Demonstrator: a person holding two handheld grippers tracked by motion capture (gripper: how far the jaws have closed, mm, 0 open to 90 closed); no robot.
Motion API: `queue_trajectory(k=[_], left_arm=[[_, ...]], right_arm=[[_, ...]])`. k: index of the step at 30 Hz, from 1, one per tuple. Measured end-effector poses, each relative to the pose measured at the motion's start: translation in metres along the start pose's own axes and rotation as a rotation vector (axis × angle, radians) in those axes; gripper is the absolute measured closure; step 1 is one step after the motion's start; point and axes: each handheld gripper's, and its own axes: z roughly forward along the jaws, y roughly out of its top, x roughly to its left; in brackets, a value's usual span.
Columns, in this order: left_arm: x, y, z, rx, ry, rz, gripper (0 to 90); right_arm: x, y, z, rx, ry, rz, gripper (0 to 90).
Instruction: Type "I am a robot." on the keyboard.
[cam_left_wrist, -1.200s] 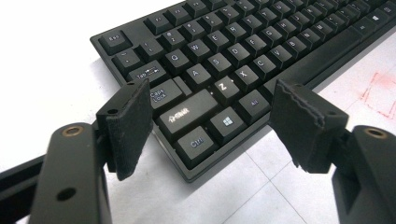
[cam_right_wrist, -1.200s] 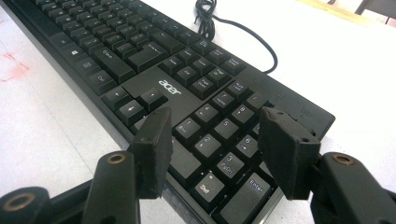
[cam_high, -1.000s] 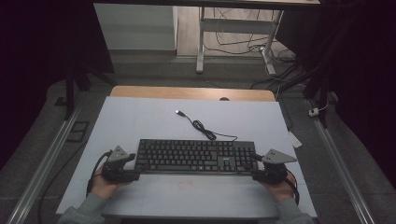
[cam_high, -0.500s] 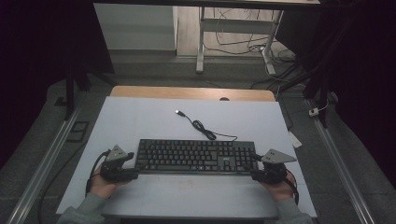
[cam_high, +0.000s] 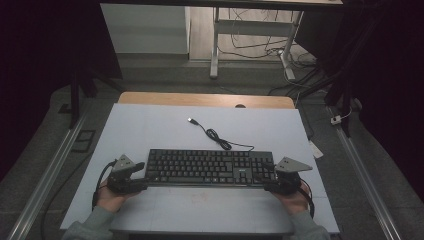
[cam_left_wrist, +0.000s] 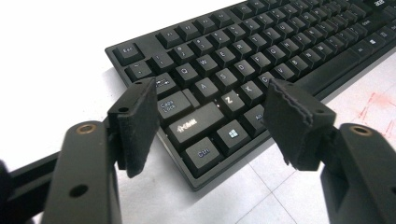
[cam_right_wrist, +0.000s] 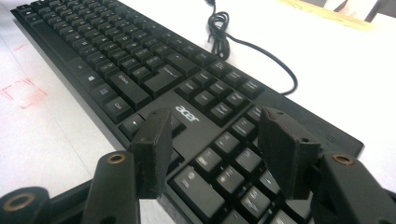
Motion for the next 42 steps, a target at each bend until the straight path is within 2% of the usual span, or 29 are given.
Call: queue_trajectory(k=[5, 11, 20, 21, 23, 28, 32, 33, 34, 42], left_arm=[[0.000, 0.000, 0.000, -0.007, 0.001, -0.003, 39.5], [0.000, 0.001, -0.001, -0.015, 0.003, -0.007, 48.3], [-0.001, 0.001, 0.000, -0.021, 0.000, 0.008, 63.8], [-0.001, 0.001, 0.000, -0.022, -0.002, 0.010, 69.8], [-0.002, 0.001, 0.000, -0.021, -0.007, 0.022, 75.8], [-0.002, 0.001, 0.001, -0.016, -0.016, 0.030, 87.1], [-0.003, 0.002, 0.002, -0.006, -0.023, 0.038, 88.7], [-0.003, 0.002, 0.003, -0.003, -0.024, 0.041, 88.7], [-0.004, 0.002, 0.004, 0.001, -0.026, 0.045, 88.7], [-0.004, 0.002, 0.008, 0.021, -0.011, 0.052, 88.7]], right_arm=[[0.004, 0.004, 0.005, 0.002, 0.002, -0.001, 45.4], [0.009, 0.010, 0.012, 0.003, 0.016, 0.003, 47.7], [0.017, 0.017, 0.026, 0.008, 0.045, -0.019, 50.9], [0.018, 0.019, 0.028, 0.011, 0.050, -0.022, 52.4], [0.020, 0.021, 0.030, 0.012, 0.053, -0.024, 55.1], [0.022, 0.024, 0.033, 0.017, 0.063, -0.021, 68.5], [0.022, 0.025, 0.034, 0.011, 0.077, -0.012, 81.8], [0.022, 0.025, 0.034, 0.011, 0.077, -0.012, 81.8], [0.022, 0.026, 0.034, 0.003, 0.089, -0.003, 87.9], [0.027, 0.031, 0.043, 0.010, 0.108, -0.005, 89.5]])
